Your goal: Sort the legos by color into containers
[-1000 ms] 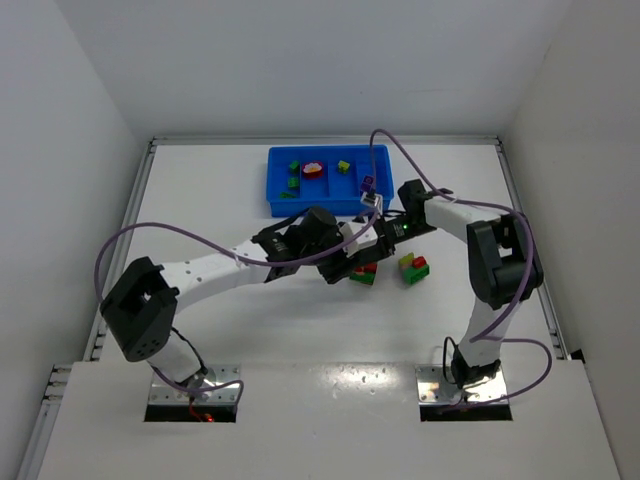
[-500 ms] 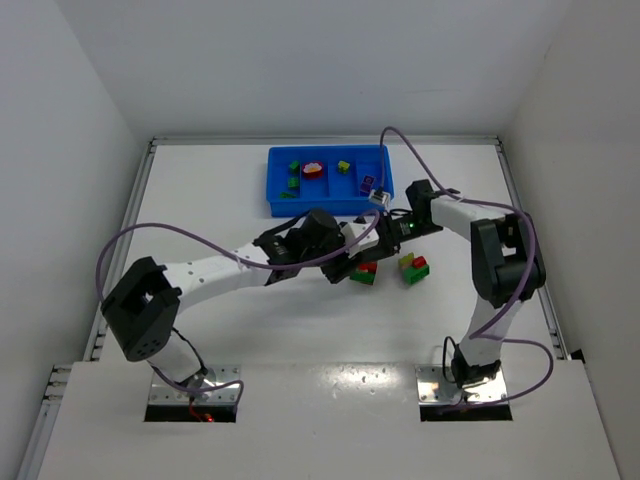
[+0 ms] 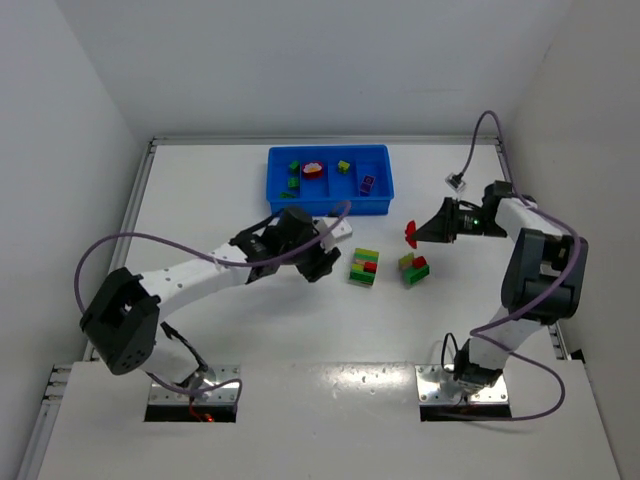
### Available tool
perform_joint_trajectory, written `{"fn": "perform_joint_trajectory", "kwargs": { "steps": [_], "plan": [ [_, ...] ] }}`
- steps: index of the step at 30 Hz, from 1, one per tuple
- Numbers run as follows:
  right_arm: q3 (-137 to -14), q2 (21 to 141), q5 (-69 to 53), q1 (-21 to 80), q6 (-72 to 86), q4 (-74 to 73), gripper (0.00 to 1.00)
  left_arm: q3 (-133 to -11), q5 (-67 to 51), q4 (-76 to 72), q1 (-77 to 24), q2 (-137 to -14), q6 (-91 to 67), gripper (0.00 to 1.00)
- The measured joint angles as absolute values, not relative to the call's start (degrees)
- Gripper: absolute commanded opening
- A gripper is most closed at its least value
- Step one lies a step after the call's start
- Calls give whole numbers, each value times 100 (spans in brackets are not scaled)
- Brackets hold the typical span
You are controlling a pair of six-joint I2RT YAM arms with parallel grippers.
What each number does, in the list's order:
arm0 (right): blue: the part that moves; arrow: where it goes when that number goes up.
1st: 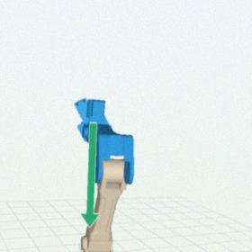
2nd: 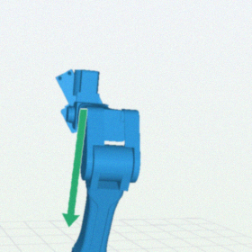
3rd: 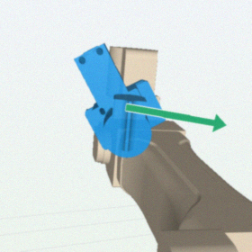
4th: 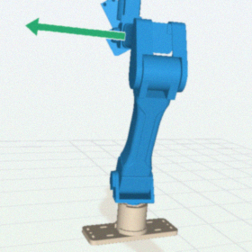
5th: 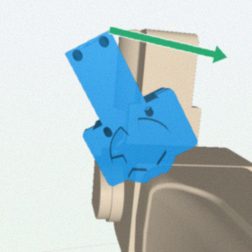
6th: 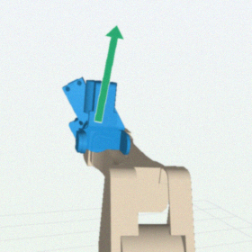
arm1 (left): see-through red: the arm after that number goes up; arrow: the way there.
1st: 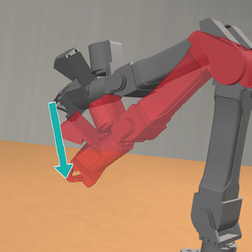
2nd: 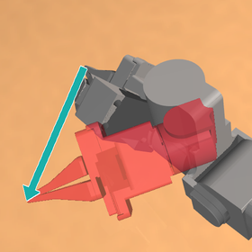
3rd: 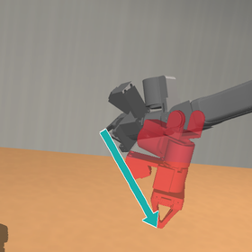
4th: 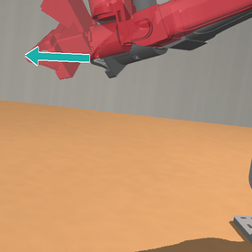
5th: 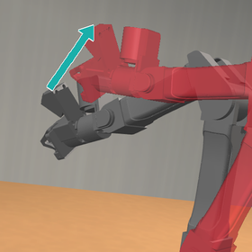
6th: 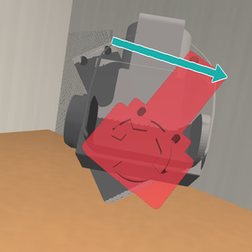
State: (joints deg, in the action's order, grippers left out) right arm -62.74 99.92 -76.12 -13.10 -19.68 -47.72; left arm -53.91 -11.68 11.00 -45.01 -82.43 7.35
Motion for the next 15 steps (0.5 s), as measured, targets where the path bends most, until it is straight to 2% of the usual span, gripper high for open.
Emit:
{"fn": "perform_joint_trajectory", "kwargs": {
  "steps": [9, 15],
  "plan": [
    [-5148, 8965, -6912, -1673, -1737, -3892, 0, -7330, -1262, 1675, -2956, -8886, -690, 25],
    [-4615, 8388, -6381, -1717, -827, -2652, 0, -8121, -845, 1800, -2650, -9424, -1500, 25]
  ]
}}
